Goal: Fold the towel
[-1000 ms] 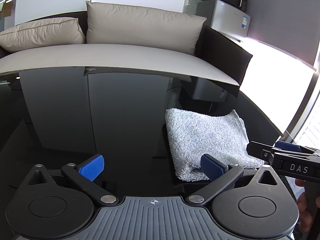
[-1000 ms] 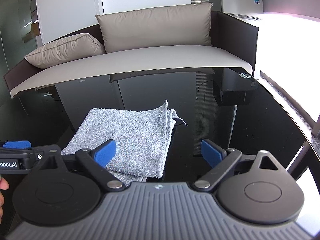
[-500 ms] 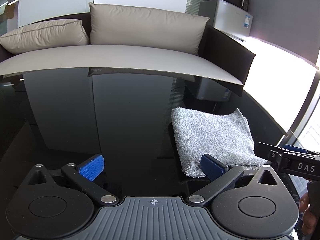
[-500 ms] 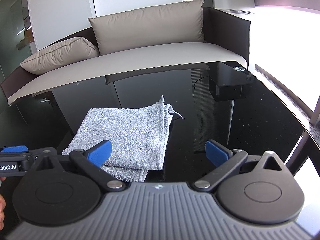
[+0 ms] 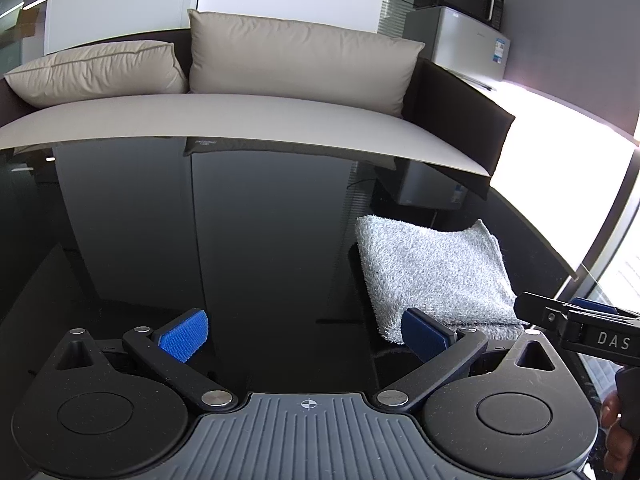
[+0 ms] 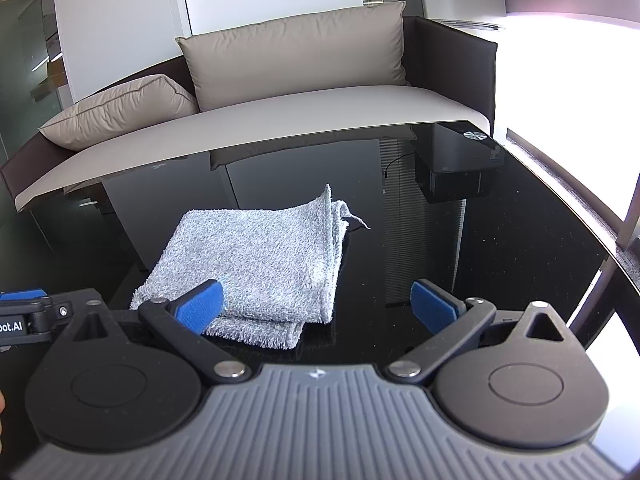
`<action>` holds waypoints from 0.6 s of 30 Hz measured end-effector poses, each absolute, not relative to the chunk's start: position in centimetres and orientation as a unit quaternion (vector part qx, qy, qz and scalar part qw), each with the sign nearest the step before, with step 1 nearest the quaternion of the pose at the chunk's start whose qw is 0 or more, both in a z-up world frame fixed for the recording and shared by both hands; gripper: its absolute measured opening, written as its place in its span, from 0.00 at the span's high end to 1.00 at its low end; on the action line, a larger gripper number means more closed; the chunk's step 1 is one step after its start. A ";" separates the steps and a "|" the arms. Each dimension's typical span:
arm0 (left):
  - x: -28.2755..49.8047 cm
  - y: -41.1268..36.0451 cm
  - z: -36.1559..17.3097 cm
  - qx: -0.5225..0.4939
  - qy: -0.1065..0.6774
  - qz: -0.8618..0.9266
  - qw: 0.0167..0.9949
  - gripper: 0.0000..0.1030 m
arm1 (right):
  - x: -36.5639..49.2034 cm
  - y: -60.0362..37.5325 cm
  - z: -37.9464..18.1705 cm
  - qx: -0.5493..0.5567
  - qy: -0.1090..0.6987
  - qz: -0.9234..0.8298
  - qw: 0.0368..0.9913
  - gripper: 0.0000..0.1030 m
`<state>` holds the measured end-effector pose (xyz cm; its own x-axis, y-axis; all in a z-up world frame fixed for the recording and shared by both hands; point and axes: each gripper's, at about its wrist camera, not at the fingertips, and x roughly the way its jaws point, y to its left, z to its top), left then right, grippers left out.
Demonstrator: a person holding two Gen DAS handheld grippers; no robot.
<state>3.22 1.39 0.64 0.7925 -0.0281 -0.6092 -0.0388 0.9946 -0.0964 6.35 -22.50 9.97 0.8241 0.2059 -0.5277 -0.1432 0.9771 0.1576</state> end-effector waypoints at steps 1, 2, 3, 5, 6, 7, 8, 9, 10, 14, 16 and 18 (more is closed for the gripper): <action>3.2 1.4 0.6 -0.052 0.322 0.003 0.945 0.01 | 6.3 -22.5 9.9 0.055 0.282 0.092 0.953 0.01; 3.1 1.5 0.6 -0.052 0.322 0.004 0.945 0.01 | 6.3 -22.4 9.9 0.055 0.283 0.093 0.953 0.01; 3.0 1.5 0.6 -0.052 0.322 0.004 0.945 0.01 | 6.2 -22.4 9.9 0.055 0.283 0.093 0.953 0.01; 2.9 1.5 0.6 -0.051 0.322 0.004 0.945 0.01 | 6.0 -22.4 9.9 0.056 0.285 0.093 0.952 0.01; 2.9 1.5 0.6 -0.051 0.322 0.004 0.946 0.01 | 6.0 -22.4 9.9 0.055 0.284 0.093 0.953 0.01; 2.8 1.5 0.6 -0.050 0.322 0.005 0.946 0.01 | 5.9 -22.4 9.9 0.055 0.284 0.093 0.953 0.01; 2.7 1.4 0.6 -0.049 0.322 0.006 0.946 0.01 | 5.7 -22.4 9.9 0.055 0.284 0.093 0.953 0.01; 2.7 1.4 0.6 -0.048 0.321 0.006 0.946 0.01 | 5.6 -22.3 9.9 0.055 0.284 0.093 0.953 0.01; 2.6 1.4 0.6 -0.048 0.321 0.005 0.946 0.01 | 5.5 -22.3 9.9 0.054 0.284 0.093 0.953 0.01; 2.1 1.3 0.6 -0.045 0.320 0.002 0.946 0.01 | 5.1 -22.3 9.9 0.053 0.284 0.093 0.953 0.01; 1.8 1.2 0.6 -0.041 0.319 0.001 0.947 0.01 | 4.8 -22.3 9.9 0.052 0.283 0.092 0.953 0.01; 1.6 1.0 0.5 -0.038 0.320 -0.002 0.947 0.01 | 4.5 -22.3 10.0 0.051 0.281 0.091 0.954 0.01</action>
